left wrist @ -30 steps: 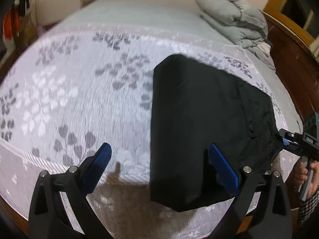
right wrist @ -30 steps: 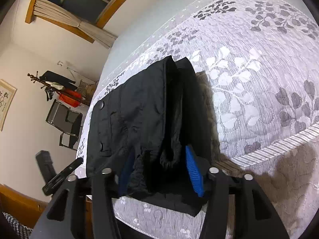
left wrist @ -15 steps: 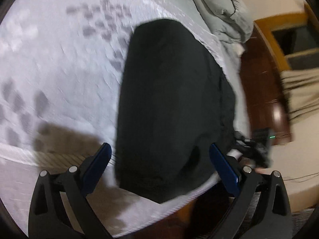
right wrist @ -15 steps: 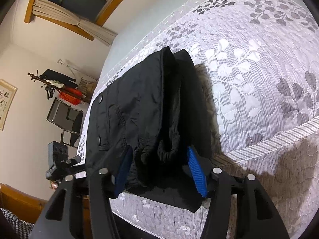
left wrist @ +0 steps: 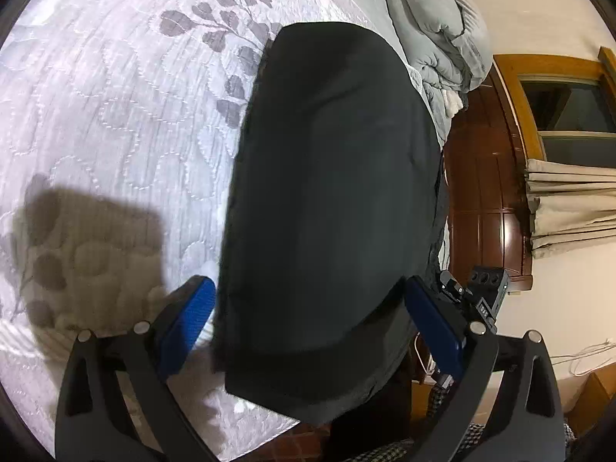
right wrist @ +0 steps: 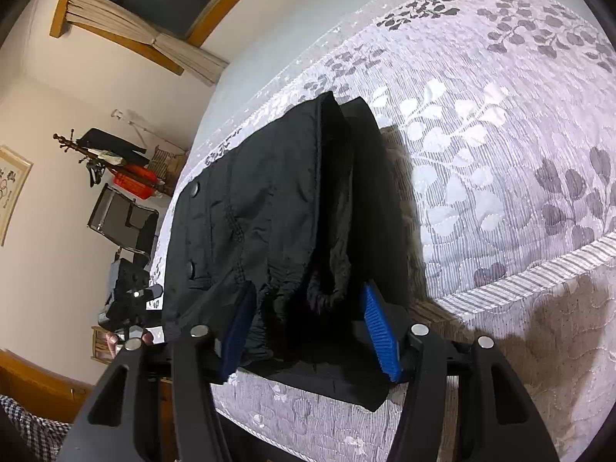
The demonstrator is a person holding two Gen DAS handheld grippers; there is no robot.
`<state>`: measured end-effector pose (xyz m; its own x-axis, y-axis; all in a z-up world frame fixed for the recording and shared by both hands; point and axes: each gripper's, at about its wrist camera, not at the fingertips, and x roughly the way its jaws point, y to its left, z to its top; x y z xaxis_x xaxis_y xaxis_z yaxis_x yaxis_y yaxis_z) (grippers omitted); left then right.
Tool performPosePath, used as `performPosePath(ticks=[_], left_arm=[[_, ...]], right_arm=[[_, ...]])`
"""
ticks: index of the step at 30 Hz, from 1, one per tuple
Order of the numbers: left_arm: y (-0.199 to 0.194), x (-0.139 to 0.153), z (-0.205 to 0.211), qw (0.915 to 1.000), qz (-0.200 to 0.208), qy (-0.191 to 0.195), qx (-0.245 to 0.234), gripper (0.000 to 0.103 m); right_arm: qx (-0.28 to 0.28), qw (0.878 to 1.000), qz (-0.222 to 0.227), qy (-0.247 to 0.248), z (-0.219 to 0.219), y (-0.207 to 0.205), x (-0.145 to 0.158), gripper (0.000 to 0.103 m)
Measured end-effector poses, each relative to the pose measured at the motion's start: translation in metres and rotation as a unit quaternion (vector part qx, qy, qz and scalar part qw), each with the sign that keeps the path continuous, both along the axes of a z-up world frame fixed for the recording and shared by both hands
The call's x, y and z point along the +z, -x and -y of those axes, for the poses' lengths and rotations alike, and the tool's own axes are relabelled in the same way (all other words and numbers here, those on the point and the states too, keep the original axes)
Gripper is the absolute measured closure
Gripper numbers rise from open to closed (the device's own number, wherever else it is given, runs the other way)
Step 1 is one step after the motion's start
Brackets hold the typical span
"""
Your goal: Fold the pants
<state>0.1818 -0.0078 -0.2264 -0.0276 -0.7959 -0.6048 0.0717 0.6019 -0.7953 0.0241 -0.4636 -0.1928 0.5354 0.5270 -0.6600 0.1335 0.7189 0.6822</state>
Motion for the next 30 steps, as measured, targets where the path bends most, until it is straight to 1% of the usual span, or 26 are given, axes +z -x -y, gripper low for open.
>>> performPosePath(ticks=[1, 3, 4, 5, 8, 11, 14, 18, 21, 24, 27, 30], left_arm=[[-0.002, 0.0, 0.001, 1.0, -0.003, 0.004, -0.001, 0.005], [-0.004, -0.002, 0.006, 0.9999, -0.008, 0.008, -0.001, 0.005], [-0.005, -0.004, 0.008, 1.0, -0.008, 0.003, -0.002, 0.005], [-0.006, -0.006, 0.009, 1.0, -0.006, 0.0, -0.004, 0.005], [-0.008, -0.009, 0.015, 0.9999, -0.008, -0.004, -0.008, 0.005], [-0.011, -0.011, 0.02, 0.9998, -0.015, -0.004, -0.012, 0.004], [-0.009, -0.01, 0.029, 0.9997, -0.013, -0.01, -0.016, 0.004], [-0.008, -0.005, 0.036, 0.9995, -0.004, -0.025, -0.02, 0.003], [-0.009, -0.004, 0.037, 0.9994, -0.006, -0.028, -0.019, 0.003], [-0.01, -0.005, 0.038, 0.9993, -0.008, -0.029, -0.02, 0.003], [-0.011, -0.006, 0.038, 0.9992, -0.011, -0.03, -0.024, 0.003], [-0.012, -0.006, 0.04, 0.999, -0.014, -0.032, -0.026, 0.003]], right_arm=[[0.0, 1.0, 0.002, 0.003, 0.0, 0.0, 0.001, 0.035], [-0.004, 1.0, 0.006, 0.007, 0.002, 0.002, 0.003, 0.033], [-0.005, 1.0, 0.006, 0.008, 0.003, 0.002, 0.004, 0.032], [-0.008, 1.0, 0.006, 0.008, 0.005, 0.002, 0.005, 0.027], [-0.017, 1.0, 0.008, 0.003, 0.013, 0.005, 0.007, 0.018], [-0.023, 1.0, 0.014, -0.005, 0.021, 0.009, 0.01, 0.013], [-0.026, 0.999, 0.021, -0.026, 0.03, 0.011, 0.009, 0.009], [-0.004, 0.999, 0.008, -0.031, 0.034, 0.003, 0.0, 0.008], [0.007, 1.0, 0.001, -0.03, 0.032, -0.002, -0.006, 0.008], [0.018, 0.999, -0.001, -0.042, 0.03, -0.007, -0.013, 0.008], [0.019, 0.999, -0.01, -0.042, 0.029, -0.01, -0.02, 0.008], [0.02, 0.998, -0.018, -0.056, 0.029, -0.011, -0.029, 0.008]])
